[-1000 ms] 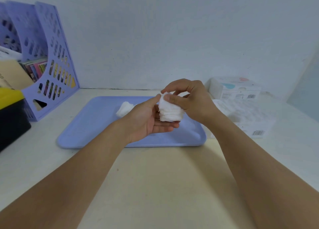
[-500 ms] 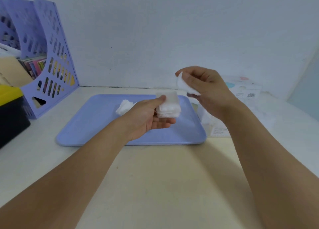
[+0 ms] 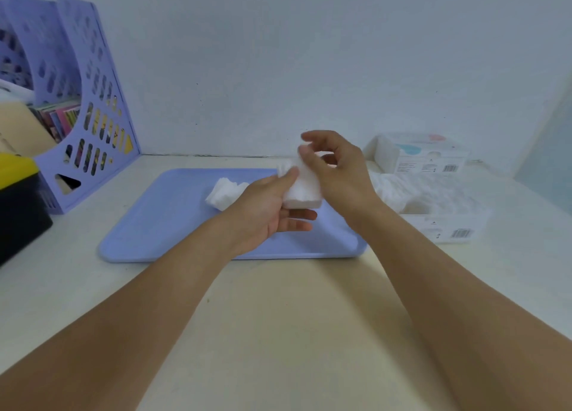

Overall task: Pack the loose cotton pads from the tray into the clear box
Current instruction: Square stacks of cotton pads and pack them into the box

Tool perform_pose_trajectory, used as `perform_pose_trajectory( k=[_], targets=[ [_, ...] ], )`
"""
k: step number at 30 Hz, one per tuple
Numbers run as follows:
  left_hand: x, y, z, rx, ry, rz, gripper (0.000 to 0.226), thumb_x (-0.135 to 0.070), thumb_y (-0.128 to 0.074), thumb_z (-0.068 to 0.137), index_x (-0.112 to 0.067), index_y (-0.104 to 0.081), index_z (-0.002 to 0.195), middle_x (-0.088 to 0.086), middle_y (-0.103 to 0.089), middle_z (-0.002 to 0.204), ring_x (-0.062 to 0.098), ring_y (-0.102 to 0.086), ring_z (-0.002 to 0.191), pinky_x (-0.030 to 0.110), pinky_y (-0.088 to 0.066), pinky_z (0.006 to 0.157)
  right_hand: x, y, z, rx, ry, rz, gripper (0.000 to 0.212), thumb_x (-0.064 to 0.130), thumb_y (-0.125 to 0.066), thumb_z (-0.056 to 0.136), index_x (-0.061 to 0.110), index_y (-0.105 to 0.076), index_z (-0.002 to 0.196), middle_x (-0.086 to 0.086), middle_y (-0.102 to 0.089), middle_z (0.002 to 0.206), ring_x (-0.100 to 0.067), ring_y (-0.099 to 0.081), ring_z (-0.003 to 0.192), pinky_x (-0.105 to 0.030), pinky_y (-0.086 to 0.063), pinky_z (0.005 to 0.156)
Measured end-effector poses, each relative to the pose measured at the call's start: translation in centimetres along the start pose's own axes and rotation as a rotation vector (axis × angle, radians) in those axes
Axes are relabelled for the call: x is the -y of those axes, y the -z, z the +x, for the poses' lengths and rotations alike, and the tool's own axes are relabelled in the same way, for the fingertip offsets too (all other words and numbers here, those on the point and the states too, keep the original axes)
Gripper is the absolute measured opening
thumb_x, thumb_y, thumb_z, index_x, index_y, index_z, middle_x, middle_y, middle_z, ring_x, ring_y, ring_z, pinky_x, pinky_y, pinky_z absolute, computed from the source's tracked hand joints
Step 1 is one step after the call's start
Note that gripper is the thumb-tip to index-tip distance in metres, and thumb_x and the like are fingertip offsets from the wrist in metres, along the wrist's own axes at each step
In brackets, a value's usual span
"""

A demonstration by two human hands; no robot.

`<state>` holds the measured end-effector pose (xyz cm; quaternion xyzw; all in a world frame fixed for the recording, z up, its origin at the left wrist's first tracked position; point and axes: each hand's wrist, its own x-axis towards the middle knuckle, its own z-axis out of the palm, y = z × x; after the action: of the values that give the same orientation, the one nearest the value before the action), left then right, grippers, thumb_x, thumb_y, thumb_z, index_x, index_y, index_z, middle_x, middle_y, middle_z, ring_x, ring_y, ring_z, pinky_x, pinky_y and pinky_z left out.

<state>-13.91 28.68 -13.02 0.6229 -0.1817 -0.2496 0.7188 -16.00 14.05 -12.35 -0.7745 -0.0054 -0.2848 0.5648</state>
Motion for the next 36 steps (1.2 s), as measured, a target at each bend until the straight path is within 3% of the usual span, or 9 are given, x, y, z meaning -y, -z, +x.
perform_pose_trajectory(
  k=[3,6,10,16,19,22,29,33,36],
  targets=[
    [0.1,-0.6,0.2,-0.043,-0.050,-0.042,0.031,-0.035,-0.043,0.107,-0.010,-0.059,0.117,0.007,-0.069,0.084,0.019,-0.063,0.064,0.029,-0.056,0.054,1.1,-1.1,-0.3,0.018,-0.307,0.197,0.040,0.056,-0.043,0.102,0.030,-0.061,0.126,0.010,-0.064,0.115,-0.007,-0.061,0.103,-0.032,-0.048,0.099],
    [0.8,-1.3,0.7,-0.066,-0.078,0.066,0.036,-0.040,-0.046,0.105,-0.013,-0.056,0.127,0.004,-0.064,0.085,0.018,-0.060,0.066,0.029,-0.051,0.056,1.8,-2.5,-1.7,0.184,-0.498,0.302,0.047,0.067,-0.035,0.099,0.033,-0.064,0.114,0.003,-0.069,0.100,-0.015,-0.065,0.099,-0.032,-0.051,0.086],
    [0.8,-0.2,1.2,-0.091,-0.134,0.200,0.035,-0.031,-0.052,0.104,-0.011,-0.051,0.132,0.004,-0.060,0.090,0.016,-0.053,0.072,0.025,-0.047,0.057,1.2,-2.1,-0.9,0.133,-0.265,0.164,0.058,0.059,-0.049,0.099,0.028,-0.042,0.147,0.003,-0.055,0.132,-0.015,-0.058,0.118,-0.027,-0.047,0.087],
    [-0.2,1.9,0.8,-0.043,-0.204,0.437,0.023,-0.024,-0.057,0.102,-0.019,-0.057,0.125,0.000,-0.069,0.111,0.010,-0.065,0.088,0.028,-0.058,0.064,-0.2,-0.1,-0.2,0.200,0.110,-0.007,0.015,0.010,-0.069,0.093,0.006,-0.075,0.107,-0.010,-0.076,0.101,-0.026,-0.072,0.097,-0.047,-0.059,0.086],
    [-0.8,3.9,1.8,-0.287,-0.383,0.584,0.019,-0.023,-0.059,0.101,-0.007,-0.054,0.110,0.009,-0.063,0.103,0.019,-0.060,0.086,0.043,-0.061,0.064,-0.7,-0.6,0.0,0.076,-0.035,0.065,0.015,0.021,-0.065,0.098,0.013,-0.074,0.108,-0.007,-0.075,0.101,-0.026,-0.071,0.096,-0.046,-0.060,0.087],
    [-2.1,6.2,2.1,-0.506,-0.440,0.369,0.010,-0.024,-0.056,0.103,-0.017,-0.053,0.109,0.003,-0.061,0.106,0.021,-0.065,0.090,0.034,-0.061,0.062,-2.3,-1.2,-0.2,0.117,-0.044,-0.218,0.022,0.027,-0.068,0.095,0.017,-0.069,0.115,0.001,-0.071,0.107,-0.017,-0.066,0.094,-0.030,-0.056,0.090],
    [-1.1,7.2,2.4,-0.447,-0.213,-0.005,0.025,-0.026,-0.051,0.105,-0.016,-0.055,0.128,0.011,-0.066,0.121,0.026,-0.073,0.090,0.033,-0.062,0.076,-3.7,-4.0,0.4,0.499,-0.122,-0.402,0.049,0.029,-0.055,0.103,0.016,-0.043,0.149,-0.004,-0.050,0.146,-0.017,-0.051,0.126,-0.026,-0.037,0.107],
    [-0.4,7.0,2.7,-0.446,-0.174,0.028,0.026,-0.029,-0.053,0.104,-0.015,-0.055,0.126,0.012,-0.067,0.122,0.026,-0.074,0.091,0.033,-0.062,0.075,-4.0,-4.7,0.9,0.525,-0.174,-0.394,0.059,0.022,-0.071,0.094,0.013,-0.045,0.146,-0.007,-0.060,0.126,-0.021,-0.060,0.108,-0.028,-0.049,0.095],
    [-0.2,7.0,2.9,-0.464,-0.163,0.052,0.023,-0.030,-0.055,0.103,-0.017,-0.056,0.122,0.011,-0.067,0.120,0.025,-0.074,0.090,0.033,-0.062,0.075,-4.1,-4.2,1.1,0.463,-0.177,-0.318,0.038,0.014,-0.077,0.088,0.009,-0.062,0.122,-0.003,-0.065,0.107,-0.015,-0.060,0.089,-0.015,-0.050,0.069]
  ],
)
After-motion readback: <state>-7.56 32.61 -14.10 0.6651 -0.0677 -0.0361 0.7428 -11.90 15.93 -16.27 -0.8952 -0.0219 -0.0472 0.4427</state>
